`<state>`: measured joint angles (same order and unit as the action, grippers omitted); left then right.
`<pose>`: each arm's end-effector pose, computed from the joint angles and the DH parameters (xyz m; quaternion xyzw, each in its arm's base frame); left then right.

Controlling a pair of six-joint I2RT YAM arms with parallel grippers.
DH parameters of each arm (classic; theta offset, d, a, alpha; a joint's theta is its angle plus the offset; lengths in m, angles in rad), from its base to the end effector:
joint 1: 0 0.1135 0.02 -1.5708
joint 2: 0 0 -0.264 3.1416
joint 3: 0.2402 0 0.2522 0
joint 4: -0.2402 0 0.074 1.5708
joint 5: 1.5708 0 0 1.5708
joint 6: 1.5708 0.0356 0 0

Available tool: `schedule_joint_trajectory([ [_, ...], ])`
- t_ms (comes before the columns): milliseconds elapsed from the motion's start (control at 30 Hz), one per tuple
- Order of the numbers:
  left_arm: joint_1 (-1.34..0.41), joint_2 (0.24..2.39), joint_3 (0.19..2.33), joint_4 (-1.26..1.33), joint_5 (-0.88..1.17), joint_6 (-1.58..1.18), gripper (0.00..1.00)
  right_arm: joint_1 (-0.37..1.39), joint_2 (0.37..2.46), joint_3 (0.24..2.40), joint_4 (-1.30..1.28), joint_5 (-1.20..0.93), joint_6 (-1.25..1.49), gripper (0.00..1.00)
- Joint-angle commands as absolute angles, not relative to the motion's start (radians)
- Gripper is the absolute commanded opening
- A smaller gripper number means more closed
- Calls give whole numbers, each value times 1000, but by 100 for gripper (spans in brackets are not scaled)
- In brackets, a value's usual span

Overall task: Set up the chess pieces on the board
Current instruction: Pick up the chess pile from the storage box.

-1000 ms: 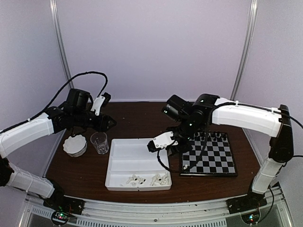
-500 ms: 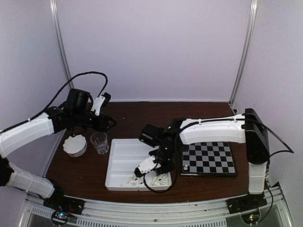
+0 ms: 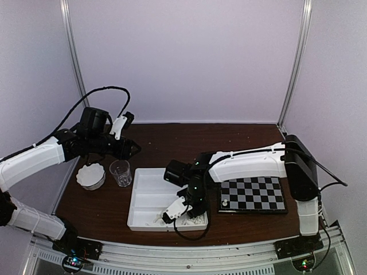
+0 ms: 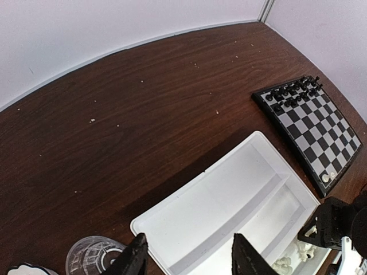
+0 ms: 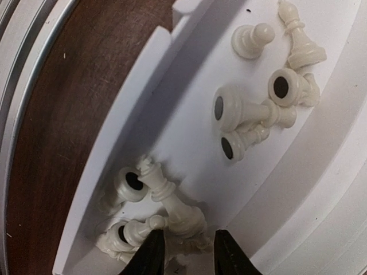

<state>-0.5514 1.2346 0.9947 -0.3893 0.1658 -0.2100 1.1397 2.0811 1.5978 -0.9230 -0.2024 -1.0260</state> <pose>0.2297 -0.1482 0.2986 0.1879 0.8689 -0.2365 0.3923 0.1655 0.3769 0.1758 -0.8797 0.4575 0.1052 0.0759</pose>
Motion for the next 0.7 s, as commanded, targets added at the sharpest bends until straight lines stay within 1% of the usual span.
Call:
schedule_joint_trajectory([
  [0,-545,1217,998,-355,181,-198,50,1149,2110,1612,-927,-160,-1056,33],
  [200,-544,1223,999,-355,186,-198,50,1150,2136,1616,-930,-143,-1062,31],
  [333,-544,1223,999,-356,186,-197,50,1149,2134,1618,-945,-148,-1056,23],
  [500,-545,1228,999,-354,185,-195,50,1139,2071,1619,-949,-176,-1015,17],
  [667,-551,1211,980,-332,177,-222,50,1094,1976,1613,-960,-271,-960,16],
])
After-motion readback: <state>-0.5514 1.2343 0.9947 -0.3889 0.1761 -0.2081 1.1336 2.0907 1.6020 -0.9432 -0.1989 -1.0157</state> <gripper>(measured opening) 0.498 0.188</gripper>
